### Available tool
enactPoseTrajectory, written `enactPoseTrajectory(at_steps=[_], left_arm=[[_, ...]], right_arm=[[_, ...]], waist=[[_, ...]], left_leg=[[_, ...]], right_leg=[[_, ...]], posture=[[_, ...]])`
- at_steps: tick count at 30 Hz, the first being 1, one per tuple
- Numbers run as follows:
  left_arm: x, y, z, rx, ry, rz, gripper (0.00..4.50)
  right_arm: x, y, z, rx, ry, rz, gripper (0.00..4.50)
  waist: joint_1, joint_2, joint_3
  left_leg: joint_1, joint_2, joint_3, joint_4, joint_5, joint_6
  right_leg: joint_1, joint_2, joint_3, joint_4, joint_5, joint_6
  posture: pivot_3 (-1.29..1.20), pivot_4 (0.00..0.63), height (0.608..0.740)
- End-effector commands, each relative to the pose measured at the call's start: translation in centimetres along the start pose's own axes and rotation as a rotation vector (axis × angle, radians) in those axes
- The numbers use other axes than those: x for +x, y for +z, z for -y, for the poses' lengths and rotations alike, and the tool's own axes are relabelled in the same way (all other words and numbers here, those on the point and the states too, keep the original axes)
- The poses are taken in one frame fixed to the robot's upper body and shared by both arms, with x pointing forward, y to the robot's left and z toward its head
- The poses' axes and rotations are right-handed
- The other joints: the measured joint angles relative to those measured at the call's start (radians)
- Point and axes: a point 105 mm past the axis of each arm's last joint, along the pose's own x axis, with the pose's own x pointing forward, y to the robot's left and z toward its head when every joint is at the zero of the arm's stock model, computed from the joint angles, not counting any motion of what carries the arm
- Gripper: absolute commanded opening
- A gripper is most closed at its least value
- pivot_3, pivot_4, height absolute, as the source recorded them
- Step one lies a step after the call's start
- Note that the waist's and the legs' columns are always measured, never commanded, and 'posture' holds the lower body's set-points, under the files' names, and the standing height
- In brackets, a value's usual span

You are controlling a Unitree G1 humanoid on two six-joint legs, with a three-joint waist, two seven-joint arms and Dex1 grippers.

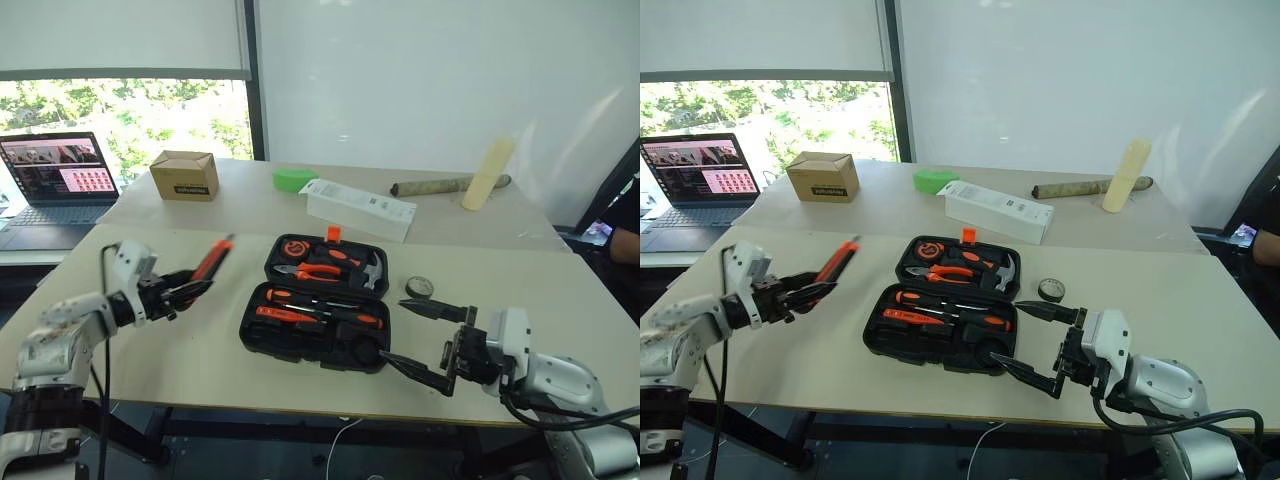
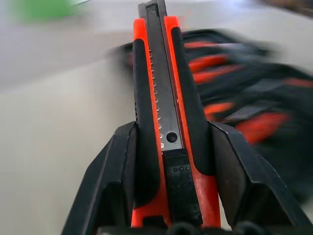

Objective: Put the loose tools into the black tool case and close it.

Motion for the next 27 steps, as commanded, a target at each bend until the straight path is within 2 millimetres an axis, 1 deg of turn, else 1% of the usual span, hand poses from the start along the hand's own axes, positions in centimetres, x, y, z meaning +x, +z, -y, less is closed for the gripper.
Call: enactPoseTrajectory(at_steps=[1,3,4,7,11,14,22,27], left_arm=[[3.0,0.3,4.1,0.263,-0.409,-0.160,1.74],[4.4,-0.2,4.6,0.351,-0.499,-0.231,1.74],[5.2,-0.5,4.6,0.387,-0.517,-0.257,1.74],[6.6,-1.2,4.6,0.452,-0.569,-0.312,1.74],[8.0,-2.8,3.4,0.519,-0.542,-0.392,1.74],[8.8,-2.9,3.2,0.549,-0.532,-0.387,1.74],[9.5,-3.3,3.9,0.522,-0.584,-0.400,1.74],[9.7,-3.7,4.7,0.434,-0.609,-0.411,1.74]], right_arm=[[-0.4,1.2,0.3,-0.048,-0.018,0.017,4.50],[-0.4,1.3,0.2,-0.049,-0.023,0.018,4.50],[-0.4,1.3,0.1,-0.049,-0.026,0.019,4.50],[-0.3,1.4,-0.2,-0.049,-0.032,0.022,4.50],[-0.4,1.6,-0.4,-0.051,-0.053,0.021,4.50],[-0.5,1.6,-0.5,-0.052,-0.070,0.018,4.50],[-0.5,1.6,-0.5,-0.053,-0.083,0.015,4.50],[-0.5,1.5,-0.2,-0.058,-0.085,0.015,4.50]], waist=[[0.000,0.000,0.000],[-0.001,0.000,0.000],[-0.002,0.000,0.000],[-0.005,0.000,0.000],[-0.004,0.000,0.000],[-0.003,0.000,0.000],[-0.001,0.000,0.000],[-0.001,0.000,0.000]], left_leg=[[0.000,0.000,0.001,0.000,0.000,0.000],[0.001,-0.001,0.001,0.000,-0.002,0.003],[0.001,-0.001,0.001,0.000,-0.004,0.007],[0.001,0.000,0.000,0.001,-0.004,0.007],[0.000,0.000,-0.001,0.001,-0.004,0.007],[-0.001,0.000,-0.002,0.002,-0.004,0.009],[-0.001,0.000,-0.002,0.005,-0.006,0.011],[-0.001,0.000,-0.002,0.005,-0.006,0.011]], right_leg=[[0.000,0.000,0.000,0.000,0.000,0.000],[0.001,0.001,0.001,0.000,0.000,0.000],[0.001,0.002,0.001,0.000,0.000,0.000],[0.001,0.003,0.002,0.000,0.000,0.000],[0.000,0.004,0.002,0.000,0.000,0.000],[0.000,0.003,0.002,-0.001,0.000,0.001],[0.001,0.002,0.002,-0.001,0.000,0.002],[0.001,0.002,0.002,0.000,0.000,0.003]], posture=[[0.00,0.150,0.740],[0.00,0.150,0.740],[0.00,0.150,0.740],[0.00,0.150,0.740],[0.00,0.150,0.740],[0.00,0.150,0.740],[0.00,0.150,0.740],[0.00,0.150,0.740]])
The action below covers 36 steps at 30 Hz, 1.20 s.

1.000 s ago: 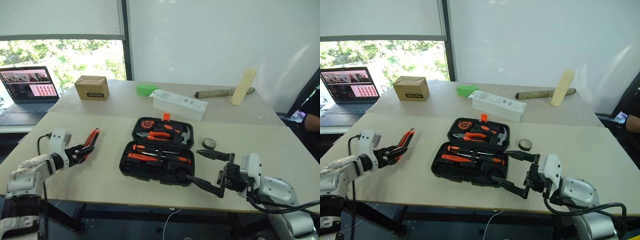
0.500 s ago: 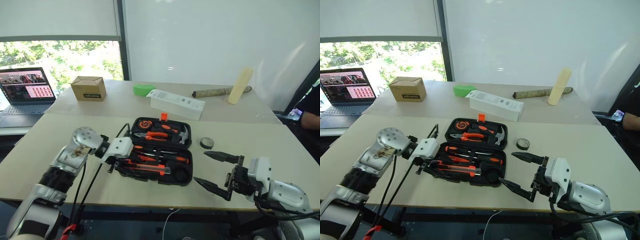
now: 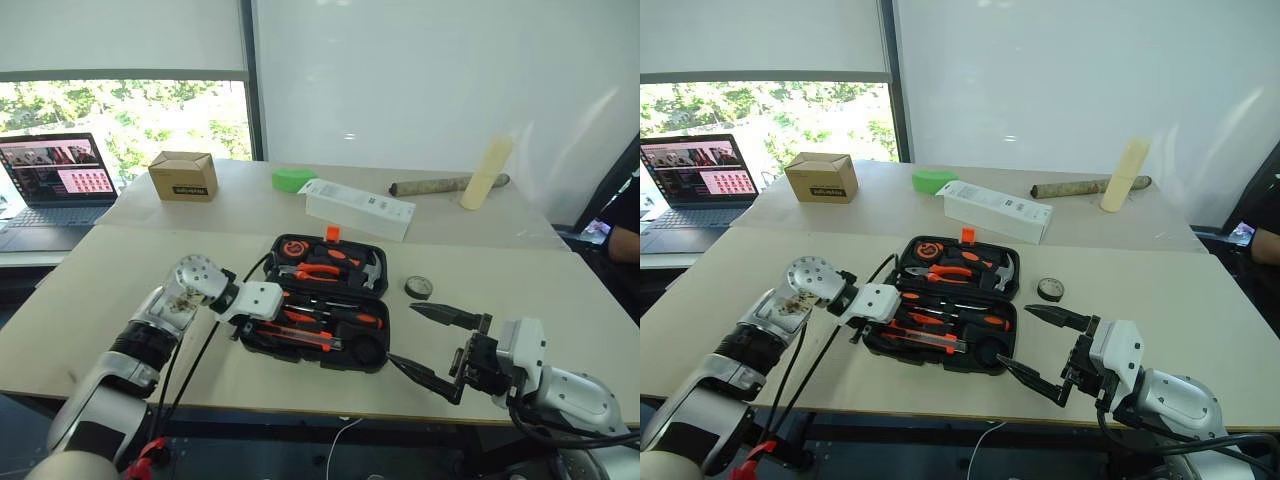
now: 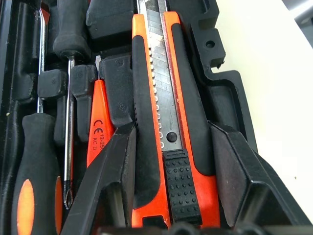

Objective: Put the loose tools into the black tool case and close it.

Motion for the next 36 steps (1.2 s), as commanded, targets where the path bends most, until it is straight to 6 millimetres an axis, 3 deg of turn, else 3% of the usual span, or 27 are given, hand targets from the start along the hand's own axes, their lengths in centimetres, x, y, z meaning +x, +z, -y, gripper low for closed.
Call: enactPoseTrajectory(at_steps=[1,2,3,9,14,16,19,22,23,30,36], left_arm=[[0.6,0.3,0.5,-0.047,-0.044,0.003,1.74],[0.6,0.2,0.3,-0.052,-0.021,-0.007,1.74],[0.6,0.0,0.2,-0.053,-0.002,-0.021,2.54],[-0.7,2.5,-1.3,-0.041,0.080,0.128,4.29],[-2.9,5.2,-1.7,-0.027,0.086,0.289,4.29],[-3.5,4.9,-2.2,-0.042,0.122,0.284,4.29],[-3.4,3.0,-1.9,-0.045,0.143,0.199,3.50],[-2.4,2.3,-1.0,-0.077,0.119,0.209,2.54],[-2.0,2.1,-0.7,-0.079,0.117,0.209,2.51],[-0.3,0.6,-0.1,-0.133,0.162,0.178,0.06],[0.3,-0.1,-0.1,-0.163,0.195,0.181,0.06]], right_arm=[[0.0,0.9,0.4,-0.044,-0.016,0.019,4.50],[0.0,0.9,0.4,-0.045,-0.015,0.019,4.50],[0.0,0.9,0.4,-0.046,-0.015,0.020,4.50],[0.0,0.7,0.7,-0.048,-0.012,0.017,4.50],[0.0,0.5,0.9,-0.049,-0.008,0.015,4.50],[0.0,0.4,1.0,-0.049,-0.008,0.016,4.50],[0.2,0.2,1.0,-0.048,-0.008,0.020,4.50],[0.3,0.1,1.0,-0.047,-0.010,0.024,4.50],[0.3,0.1,1.0,-0.046,-0.012,0.025,4.50],[0.2,0.0,1.1,-0.045,-0.020,0.024,4.50],[0.2,0.0,0.8,-0.040,-0.018,0.024,4.50]], waist=[[0.000,0.000,0.000],[0.000,0.000,0.000],[0.000,0.000,0.000],[-0.001,0.000,0.000],[-0.001,0.000,0.000],[-0.001,0.000,0.000],[-0.002,0.000,0.000],[-0.002,0.000,0.000],[-0.002,0.000,0.000],[0.001,0.000,0.000],[0.006,0.000,0.000]], left_leg=[[0.000,0.000,0.000,0.000,0.000,0.000],[0.000,0.000,0.000,0.000,0.000,0.000],[0.000,0.000,0.000,0.000,0.000,0.000],[0.000,0.000,-0.001,0.000,0.000,0.000],[-0.001,0.000,-0.001,0.001,0.000,0.000],[-0.001,0.000,-0.001,0.001,0.000,0.000],[0.000,0.000,-0.001,0.002,0.000,0.000],[0.000,0.000,-0.001,0.001,0.000,0.000],[0.000,0.000,-0.001,0.002,0.000,0.000],[-0.001,0.000,-0.001,0.003,0.000,0.001],[0.000,0.000,-0.001,0.003,-0.001,0.001]], right_leg=[[0.000,0.000,0.000,0.000,0.000,0.000],[0.000,0.000,0.000,0.000,0.000,0.000],[0.000,0.000,0.000,0.000,0.000,0.000],[0.000,0.000,0.000,0.000,0.000,0.000],[-0.001,0.000,0.000,0.000,0.000,0.000],[-0.001,0.000,0.000,0.000,0.000,0.000],[0.000,0.000,0.000,0.001,0.000,0.000],[0.000,0.001,0.000,0.001,0.000,0.000],[0.000,0.001,0.000,0.001,0.000,0.000],[0.000,0.000,0.000,0.001,0.000,0.000],[0.002,-0.001,0.000,0.002,0.000,0.001]], posture=[[0.00,0.150,0.740],[0.00,0.150,0.740],[0.00,0.150,0.740],[0.00,0.150,0.740],[0.00,0.150,0.740],[0.00,0.150,0.740],[0.00,0.150,0.740],[0.00,0.150,0.740],[0.00,0.150,0.740],[0.00,0.150,0.740],[0.00,0.150,0.740]])
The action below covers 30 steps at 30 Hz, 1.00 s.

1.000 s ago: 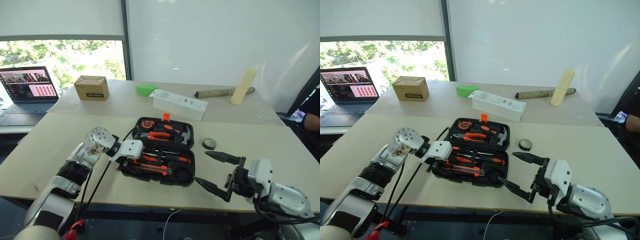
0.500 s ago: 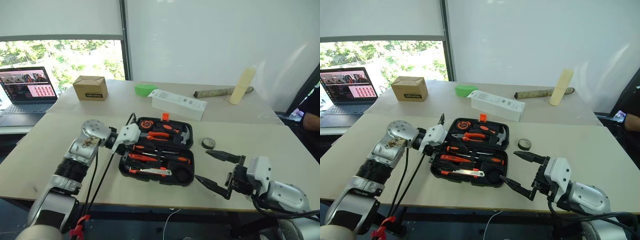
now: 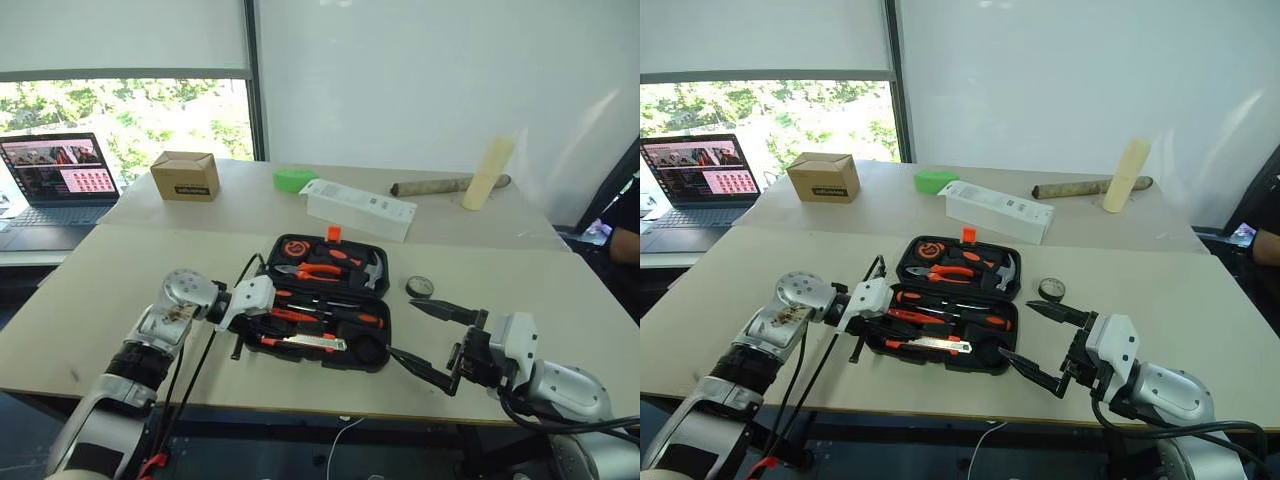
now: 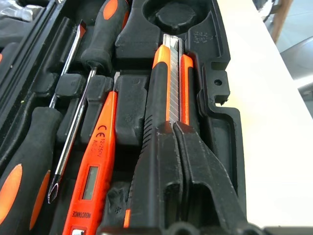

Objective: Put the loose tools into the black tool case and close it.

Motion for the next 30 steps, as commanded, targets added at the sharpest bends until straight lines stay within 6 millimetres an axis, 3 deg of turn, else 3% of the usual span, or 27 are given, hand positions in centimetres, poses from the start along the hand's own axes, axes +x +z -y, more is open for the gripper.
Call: enactPoseTrajectory(at_steps=[1,6,11,13,18,22,26,30], left_arm=[[0.2,-0.2,-0.4,-0.002,0.043,-0.008,0.06],[0.5,-1.6,0.0,-0.112,0.040,-0.058,0.06],[1.3,-3.6,1.2,-0.341,-0.003,-0.126,0.06],[1.6,-3.1,1.4,-0.283,-0.009,-0.094,0.06],[1.1,-1.7,0.9,-0.144,0.005,-0.023,0.06],[0.6,1.5,-0.3,-0.005,0.061,0.186,0.06],[0.1,2.4,-0.6,0.043,0.071,0.234,0.06],[-0.1,1.5,-0.7,0.067,0.079,0.180,0.06]], right_arm=[[-0.1,0.9,-0.1,-0.035,0.001,0.032,4.50],[-0.1,0.9,-0.1,-0.033,0.003,0.031,4.50],[0.0,1.0,-0.2,-0.031,0.005,0.037,4.50],[0.0,1.0,-0.2,-0.031,0.006,0.039,4.50],[0.0,1.0,-0.2,-0.033,0.002,0.039,4.50],[0.0,1.0,-0.2,-0.031,0.001,0.040,4.50],[0.0,1.0,-0.3,-0.028,0.001,0.038,4.50],[-0.1,1.0,-0.4,-0.027,0.000,0.038,4.50]], waist=[[0.001,0.000,0.000],[0.003,0.000,0.000],[0.003,0.002,-0.001],[0.001,0.003,-0.002],[0.000,0.009,-0.005],[-0.002,0.009,-0.005],[-0.006,0.009,-0.005],[-0.006,0.009,-0.005]], left_leg=[[0.000,0.000,0.000,0.000,0.000,0.000],[0.001,0.000,0.000,0.002,0.000,0.000],[0.009,0.000,-0.001,0.001,0.000,0.000],[0.016,0.001,-0.001,0.000,0.000,0.001],[0.016,0.001,0.000,-0.002,-0.001,0.001],[0.013,0.001,0.000,-0.002,-0.001,0.001],[0.009,0.001,0.000,-0.002,-0.001,0.002],[0.007,0.000,0.000,-0.002,-0.002,0.003]], right_leg=[[0.000,0.000,0.000,0.000,0.000,0.000],[0.001,0.000,0.000,0.000,0.000,0.000],[0.010,0.000,0.000,0.000,0.000,0.001],[0.015,0.000,0.001,-0.001,-0.006,0.007],[0.014,-0.001,0.002,-0.001,-0.006,0.005],[0.011,-0.001,0.002,-0.001,-0.002,0.000],[0.008,-0.001,0.001,-0.002,-0.002,0.000],[0.007,-0.001,0.001,-0.003,-0.002,0.001]], posture=[[0.00,0.150,0.740],[0.00,0.150,0.740],[0.00,0.150,0.740],[0.00,0.150,0.740],[0.00,0.150,0.740],[0.00,0.150,0.740],[0.00,0.150,0.740],[0.00,0.150,0.740]])
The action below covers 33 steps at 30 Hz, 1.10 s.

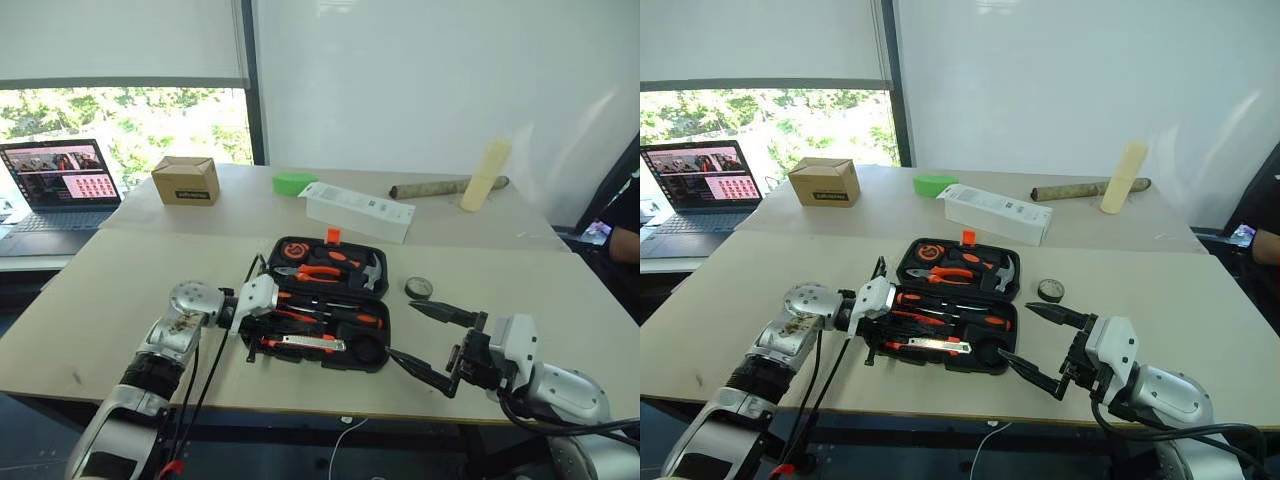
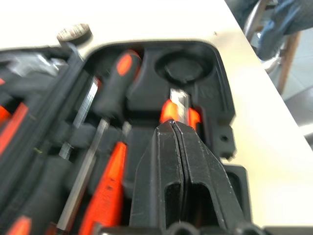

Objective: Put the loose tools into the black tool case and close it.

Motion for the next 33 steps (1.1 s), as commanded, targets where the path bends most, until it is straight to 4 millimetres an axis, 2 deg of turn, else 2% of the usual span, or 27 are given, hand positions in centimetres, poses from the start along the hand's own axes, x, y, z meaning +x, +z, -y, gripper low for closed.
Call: enactPoseTrajectory(at_steps=[1,6,15,19,24,28,33], left_arm=[[-0.6,0.0,-0.5,0.046,0.011,-0.027,0.06],[-0.6,-0.6,0.1,0.035,-0.019,-0.042,0.06],[-0.5,-3.9,0.8,-0.036,-0.027,-0.229,0.06],[-0.5,-4.5,1.2,-0.076,-0.046,-0.263,0.06],[-0.3,-5.2,2.8,-0.152,-0.123,-0.300,0.06],[-0.5,-6.3,3.5,-0.160,-0.126,-0.363,0.06],[-0.5,-6.6,3.5,-0.194,-0.098,-0.355,0.06]], right_arm=[[0.0,1.2,-0.1,-0.041,0.005,0.038,4.50],[0.0,1.2,-0.1,-0.041,0.005,0.036,4.50],[0.0,1.2,-0.1,-0.041,0.002,0.038,4.50],[-0.1,1.2,0.0,-0.044,-0.001,0.038,4.50],[-0.2,1.3,0.0,-0.046,-0.009,0.035,4.50],[-0.5,1.3,0.2,-0.049,-0.019,0.025,4.50],[-1.1,1.4,0.7,-0.055,-0.041,0.007,4.50]], waist=[[0.000,0.000,0.000],[0.000,0.000,0.000],[0.001,0.000,0.000],[0.000,0.000,0.000],[-0.002,0.002,-0.001],[-0.004,0.005,-0.003],[-0.004,0.008,-0.006]], left_leg=[[0.000,0.000,0.000,0.000,0.000,0.000],[-0.001,0.000,0.000,0.000,0.000,0.001],[0.000,0.000,0.000,0.000,0.000,0.001],[0.005,0.001,0.000,-0.002,-0.001,0.001],[0.007,0.001,0.000,-0.004,-0.001,0.001],[0.008,0.001,0.001,-0.006,-0.001,0.001],[0.008,0.001,0.001,-0.007,-0.001,0.001]], right_leg=[[0.000,0.000,0.000,0.000,0.000,0.000],[0.000,0.000,-0.001,-0.002,0.000,0.000],[0.002,0.000,-0.001,-0.003,0.000,0.001],[0.006,0.000,0.000,-0.004,0.000,0.001],[0.006,0.000,0.000,-0.004,0.000,0.001],[0.006,0.000,0.001,-0.005,0.000,0.001],[0.007,0.001,0.001,-0.008,0.000,0.001]], posture=[[0.00,0.150,0.740],[0.00,0.150,0.740],[0.00,0.150,0.740],[0.00,0.150,0.740],[0.00,0.150,0.740],[0.00,0.150,0.740],[0.00,0.150,0.740]])
